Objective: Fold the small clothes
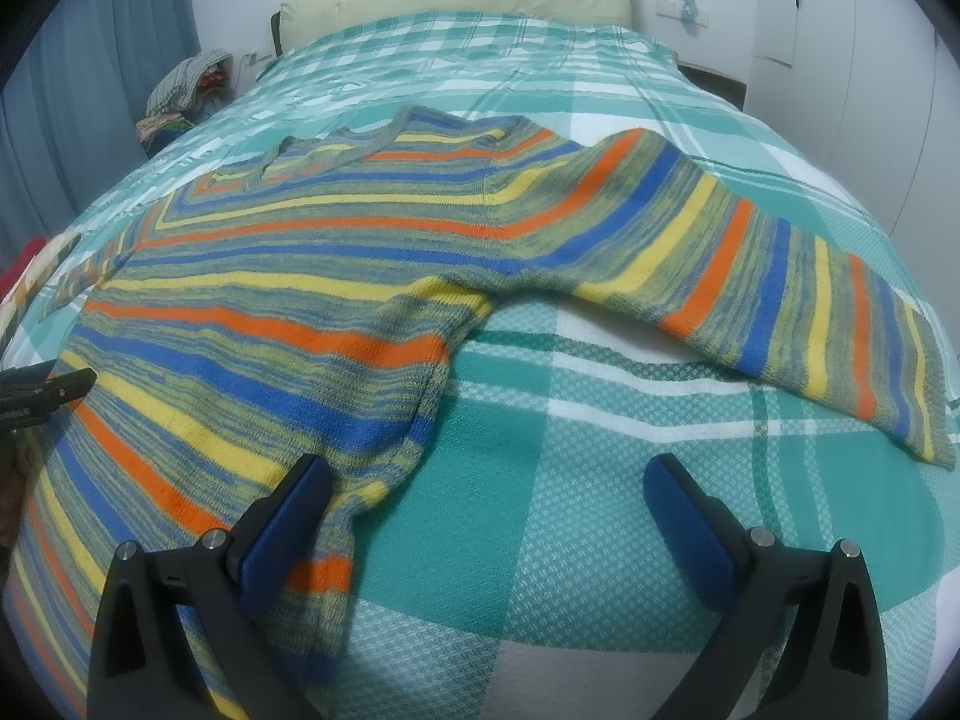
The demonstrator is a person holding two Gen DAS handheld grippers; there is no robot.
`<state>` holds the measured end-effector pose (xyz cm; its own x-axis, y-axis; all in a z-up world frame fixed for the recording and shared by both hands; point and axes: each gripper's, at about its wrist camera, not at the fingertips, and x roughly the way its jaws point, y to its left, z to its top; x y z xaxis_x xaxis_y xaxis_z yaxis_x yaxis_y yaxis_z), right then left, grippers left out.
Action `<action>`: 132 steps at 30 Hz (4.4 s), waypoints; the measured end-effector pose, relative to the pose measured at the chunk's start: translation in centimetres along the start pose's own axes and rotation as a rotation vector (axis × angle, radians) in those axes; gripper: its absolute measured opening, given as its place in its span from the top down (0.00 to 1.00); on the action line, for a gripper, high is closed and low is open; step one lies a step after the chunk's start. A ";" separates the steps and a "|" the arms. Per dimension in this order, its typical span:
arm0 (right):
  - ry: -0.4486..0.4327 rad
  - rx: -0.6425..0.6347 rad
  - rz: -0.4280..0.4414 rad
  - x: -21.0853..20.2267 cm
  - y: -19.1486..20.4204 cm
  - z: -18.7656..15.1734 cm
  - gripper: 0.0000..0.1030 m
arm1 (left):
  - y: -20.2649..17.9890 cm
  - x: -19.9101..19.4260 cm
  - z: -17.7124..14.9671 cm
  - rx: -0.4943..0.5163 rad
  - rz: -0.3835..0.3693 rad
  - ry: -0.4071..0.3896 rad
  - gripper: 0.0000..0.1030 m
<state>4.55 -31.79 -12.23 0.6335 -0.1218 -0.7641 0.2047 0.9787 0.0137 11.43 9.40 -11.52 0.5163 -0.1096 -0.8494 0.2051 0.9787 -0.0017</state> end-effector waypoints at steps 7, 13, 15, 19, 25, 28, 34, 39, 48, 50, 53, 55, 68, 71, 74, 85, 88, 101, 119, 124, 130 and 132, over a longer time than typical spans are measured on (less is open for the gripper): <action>-0.053 0.168 0.108 -4.4 -4.8 2.4 0.04 | 0.4 -2.1 0.9 -0.020 -0.081 0.004 0.01; -0.089 0.582 0.085 -7.9 -21.2 5.5 0.04 | 1.8 -4.7 1.7 -0.092 -0.138 -0.092 0.01; -0.010 0.645 0.071 -6.1 -25.6 4.8 0.06 | 1.6 -4.9 1.7 -0.088 -0.133 -0.104 0.01; 0.047 0.759 0.189 -2.9 -29.0 1.9 0.22 | 0.8 -4.6 1.3 -0.049 -0.107 -0.100 0.01; 0.076 0.711 0.187 -1.7 -28.7 1.8 0.26 | 0.4 -3.2 1.2 -0.043 -0.105 -0.054 0.01; 0.131 0.619 0.129 -1.3 -27.4 2.5 0.51 | 0.3 -2.6 1.1 -0.060 -0.117 -0.030 0.01; 0.095 0.601 0.011 -2.6 -26.6 2.4 0.96 | -0.2 -2.9 1.1 -0.031 -0.090 -0.044 0.01; 0.082 0.492 -0.150 -4.3 -23.9 4.5 0.96 | 0.0 -5.1 1.8 0.000 -0.042 -0.144 0.01; -0.133 0.235 0.200 -11.1 -7.7 18.5 0.96 | 0.9 -7.3 2.9 -0.004 -0.054 -0.203 0.01; -0.121 0.184 0.279 -10.3 -3.5 21.1 0.96 | 1.3 -7.3 3.0 -0.021 -0.059 -0.200 0.01; -0.077 0.110 0.375 -7.2 3.0 23.7 0.96 | 1.8 -7.2 2.9 -0.031 -0.044 -0.202 0.01; -0.022 0.101 0.453 -4.5 5.7 24.3 0.91 | 2.1 -6.8 2.9 -0.036 -0.029 -0.188 0.01; 0.199 0.054 0.151 3.9 2.8 19.4 0.57 | 3.8 -5.6 2.3 -0.109 -0.068 -0.105 0.01; 0.314 0.006 0.063 6.4 1.6 16.8 0.57 | 3.1 -5.2 2.2 -0.084 -0.050 -0.098 0.01; 0.352 0.007 0.019 7.8 0.9 15.2 0.58 | 2.5 -4.6 2.1 -0.070 -0.052 -0.082 0.01; 0.290 0.112 -0.030 6.8 -3.4 13.0 0.99 | 0.8 -4.7 1.9 0.006 -0.042 -0.087 0.01; 0.234 0.153 0.004 5.7 -4.0 14.1 0.96 | 1.0 -4.8 2.0 -0.006 -0.047 -0.093 0.01; 0.185 0.138 -0.086 9.3 -5.8 18.9 0.98 | 0.5 -4.2 1.9 0.003 -0.039 -0.078 0.01; 0.274 0.020 0.119 5.6 -2.5 11.1 0.90 | 0.3 -4.6 1.6 0.020 -0.037 -0.078 0.01; 0.137 0.066 0.083 0.1 -3.8 9.2 0.74 | 0.2 -4.7 1.0 0.037 -0.018 -0.085 0.01; -0.013 -0.008 -0.015 -5.7 -1.1 5.1 0.38 | -1.5 -4.1 0.0 0.097 -0.027 -0.070 0.01; -0.062 0.002 -0.062 -6.7 -0.8 3.3 0.34 | -2.3 -4.0 -0.3 0.138 0.001 -0.085 0.01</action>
<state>2.61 -32.26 -5.01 0.6643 -0.1922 -0.7223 0.2466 0.9686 -0.0309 8.60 7.62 -8.28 0.5837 -0.1286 -0.8017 0.3136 0.9465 0.0765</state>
